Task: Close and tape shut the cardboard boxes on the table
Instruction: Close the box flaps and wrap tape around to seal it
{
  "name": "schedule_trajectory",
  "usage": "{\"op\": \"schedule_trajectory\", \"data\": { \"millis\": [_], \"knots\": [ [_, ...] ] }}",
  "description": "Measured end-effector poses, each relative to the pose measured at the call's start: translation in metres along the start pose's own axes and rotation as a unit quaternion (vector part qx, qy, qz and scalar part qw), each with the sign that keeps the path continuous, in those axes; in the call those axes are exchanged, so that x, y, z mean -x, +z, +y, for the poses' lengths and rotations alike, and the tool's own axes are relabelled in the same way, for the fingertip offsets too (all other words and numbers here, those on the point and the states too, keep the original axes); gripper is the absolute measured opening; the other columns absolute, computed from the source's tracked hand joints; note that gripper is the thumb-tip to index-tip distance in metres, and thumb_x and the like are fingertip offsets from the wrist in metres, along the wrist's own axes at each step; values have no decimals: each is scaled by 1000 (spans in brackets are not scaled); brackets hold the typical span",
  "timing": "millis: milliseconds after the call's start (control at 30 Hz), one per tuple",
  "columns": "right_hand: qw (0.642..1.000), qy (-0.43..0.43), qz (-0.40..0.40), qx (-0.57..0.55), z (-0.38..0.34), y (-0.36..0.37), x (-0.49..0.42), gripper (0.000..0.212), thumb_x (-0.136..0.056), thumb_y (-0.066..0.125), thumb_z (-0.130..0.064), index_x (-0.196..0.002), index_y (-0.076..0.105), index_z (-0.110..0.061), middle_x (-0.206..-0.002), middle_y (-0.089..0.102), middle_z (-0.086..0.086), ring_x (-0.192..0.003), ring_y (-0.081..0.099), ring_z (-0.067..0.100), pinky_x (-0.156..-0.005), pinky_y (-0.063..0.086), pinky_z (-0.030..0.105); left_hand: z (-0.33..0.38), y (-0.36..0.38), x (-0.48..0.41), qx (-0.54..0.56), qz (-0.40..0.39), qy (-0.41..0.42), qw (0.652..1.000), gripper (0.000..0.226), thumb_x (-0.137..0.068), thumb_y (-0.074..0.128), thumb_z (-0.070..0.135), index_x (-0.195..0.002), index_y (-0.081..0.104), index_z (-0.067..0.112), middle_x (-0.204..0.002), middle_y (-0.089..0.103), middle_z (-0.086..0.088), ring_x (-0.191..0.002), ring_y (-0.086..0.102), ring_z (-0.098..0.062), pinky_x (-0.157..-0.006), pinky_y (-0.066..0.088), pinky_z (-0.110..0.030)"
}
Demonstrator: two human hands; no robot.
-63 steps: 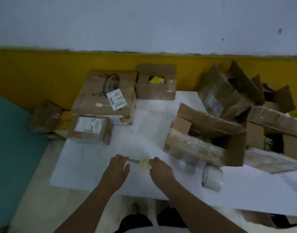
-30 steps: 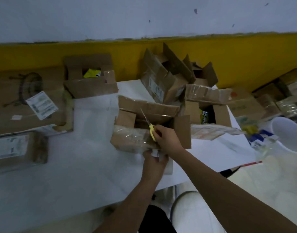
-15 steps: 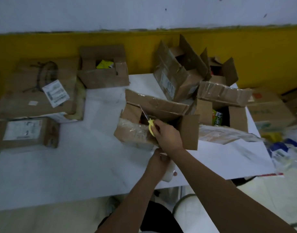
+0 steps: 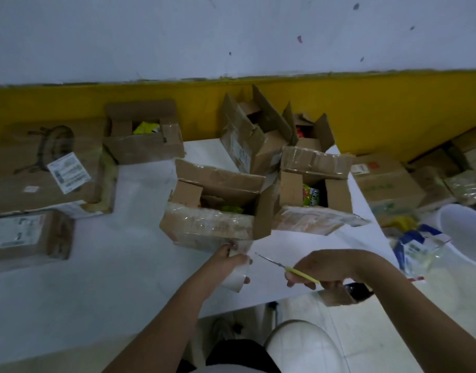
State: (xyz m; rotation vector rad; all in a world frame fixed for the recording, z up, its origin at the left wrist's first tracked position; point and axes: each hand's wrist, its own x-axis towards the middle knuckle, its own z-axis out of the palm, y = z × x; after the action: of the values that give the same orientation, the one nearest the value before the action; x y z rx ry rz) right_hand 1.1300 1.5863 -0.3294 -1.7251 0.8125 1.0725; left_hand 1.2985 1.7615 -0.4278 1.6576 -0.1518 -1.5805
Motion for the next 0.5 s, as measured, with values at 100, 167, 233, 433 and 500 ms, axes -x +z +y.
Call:
{"op": "schedule_trajectory", "data": {
  "millis": [100,167,233,433,500],
  "knots": [
    [999,37,5,-13,5,0,-26,58,-81,55,-75,-111,72,-29,-82,51,-1,-55,33,13,-55,32,25,-2,3,0,-1,2,-5,1000,37,-93,64,23,-127,49,25,-102,75,1,-73,73,-26,-73,58,-35],
    [999,36,3,-18,1,-1,-39,61,-81,54,-75,-114,71,-27,-84,50,0,-57,32,14,-55,30,25,-4,4,-1,1,2,2,1000,36,-93,63,23,-128,50,22,-100,76,0,-71,72,-25,-75,58,-36],
    [999,34,-14,-17,-7,-2,-48,60,-82,53,-74,-116,70,-27,-87,49,1,-61,32,14,-60,32,26,-6,4,-2,4,5,0,1000,36,-94,62,24,-128,52,21,-98,76,1,-68,72,-23,-70,58,-33],
    [999,26,-15,43,-24,-8,-68,64,-86,49,-72,-129,62,-26,-100,56,1,-93,49,21,-91,45,35,-5,9,-1,-1,16,-4,1000,33,-93,63,30,-124,59,17,-91,76,3,-67,73,-16,-66,59,-30],
    [998,5,-15,60,-27,-9,-73,60,-88,50,-68,-128,63,-25,-95,56,0,-86,48,18,-84,46,30,-2,12,4,-16,21,-24,999,33,-93,63,34,-121,63,17,-87,76,7,-61,71,-6,-51,53,-18]
  ]
}}
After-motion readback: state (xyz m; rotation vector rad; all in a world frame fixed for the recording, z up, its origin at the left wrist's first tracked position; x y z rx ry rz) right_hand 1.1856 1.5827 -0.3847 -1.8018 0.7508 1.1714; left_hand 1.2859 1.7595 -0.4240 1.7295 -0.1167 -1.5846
